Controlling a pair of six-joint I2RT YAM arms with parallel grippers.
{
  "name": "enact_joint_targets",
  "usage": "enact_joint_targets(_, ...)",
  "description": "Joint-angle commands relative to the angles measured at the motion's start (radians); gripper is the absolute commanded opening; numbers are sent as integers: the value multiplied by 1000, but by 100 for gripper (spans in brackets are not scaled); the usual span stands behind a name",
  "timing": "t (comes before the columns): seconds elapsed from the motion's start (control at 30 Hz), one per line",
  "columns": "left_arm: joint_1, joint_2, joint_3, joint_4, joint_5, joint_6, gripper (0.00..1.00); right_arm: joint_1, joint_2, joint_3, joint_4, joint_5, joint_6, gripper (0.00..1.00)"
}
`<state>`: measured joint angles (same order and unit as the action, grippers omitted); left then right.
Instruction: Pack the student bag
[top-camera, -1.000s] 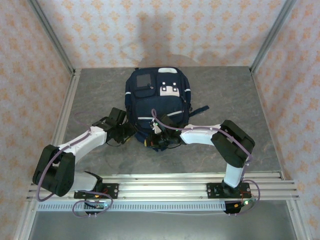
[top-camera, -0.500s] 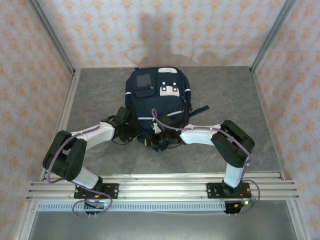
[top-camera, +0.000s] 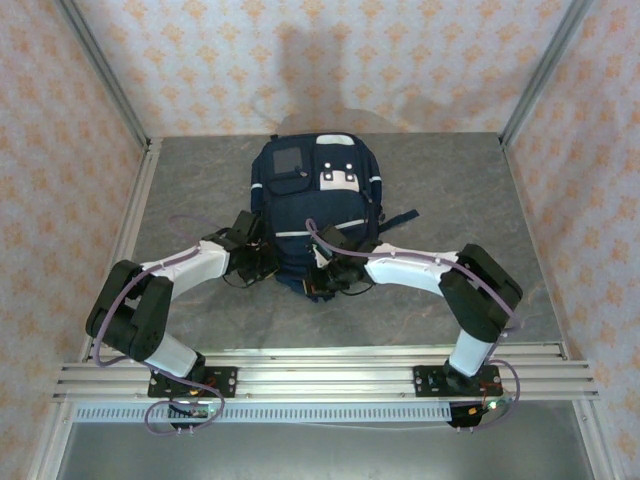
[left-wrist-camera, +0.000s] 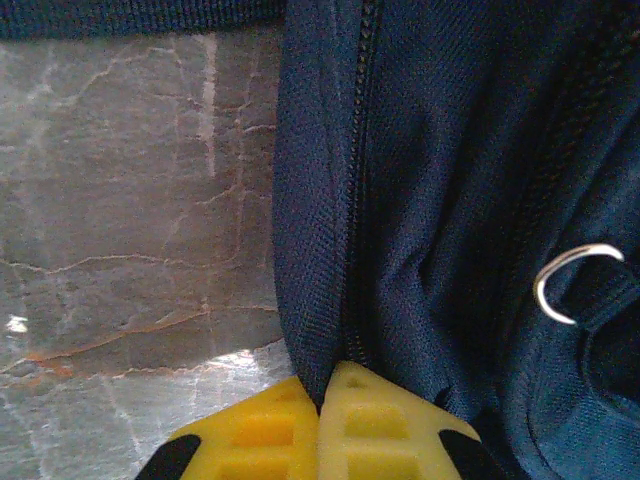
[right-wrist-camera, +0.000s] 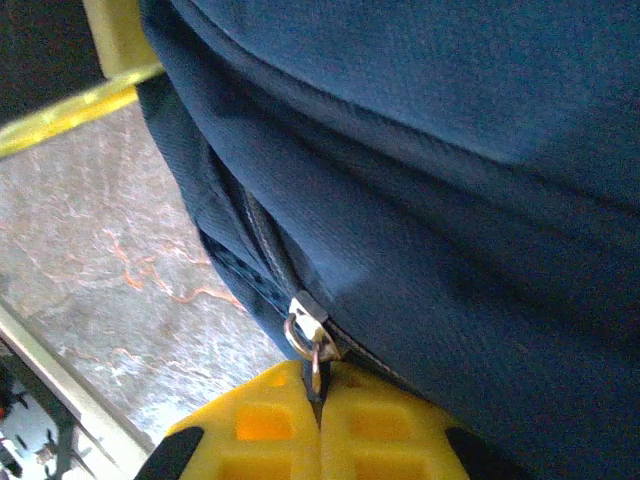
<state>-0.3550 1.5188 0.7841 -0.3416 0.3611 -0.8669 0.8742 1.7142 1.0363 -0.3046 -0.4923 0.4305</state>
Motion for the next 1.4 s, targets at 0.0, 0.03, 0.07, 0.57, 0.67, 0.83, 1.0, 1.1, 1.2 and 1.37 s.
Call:
enact_joint_targets(0.0,37,-26,17,-77,-103,50,0,-11,-41,-18,-188,76,-64,0)
enact_joint_targets(0.03,39,-30,18,-84,-107,57,0,-11,-50,-18,-207,83,-79,0)
enact_joint_targets(0.07,40,-35,18,-89,-111,61,0,-11,-55,-18,-218,87,-88,0)
enact_joint_targets(0.57,89,-96,115,-247,-187,210,2,-13,6,-35,-75,-76,-193,0)
enact_joint_targets(0.67,96,-131,134,-288,-177,204,15,-13,68,-2,8,-107,-123,0)
enact_joint_targets(0.83,94,-233,97,-287,-102,78,38,-12,116,7,160,-89,27,0)
enact_joint_targets(1.0,83,-302,-11,-161,-3,-143,53,-12,141,4,264,-76,153,0)
enact_joint_targets(1.1,56,-299,-41,-102,6,-236,56,-13,141,13,274,-62,178,0)
enact_joint_targets(1.2,21,-259,-34,-79,-10,-289,57,-12,137,25,265,-51,180,0)
enact_joint_targets(1.37,-20,-143,19,-94,-33,-323,55,-13,138,36,261,-48,186,0)
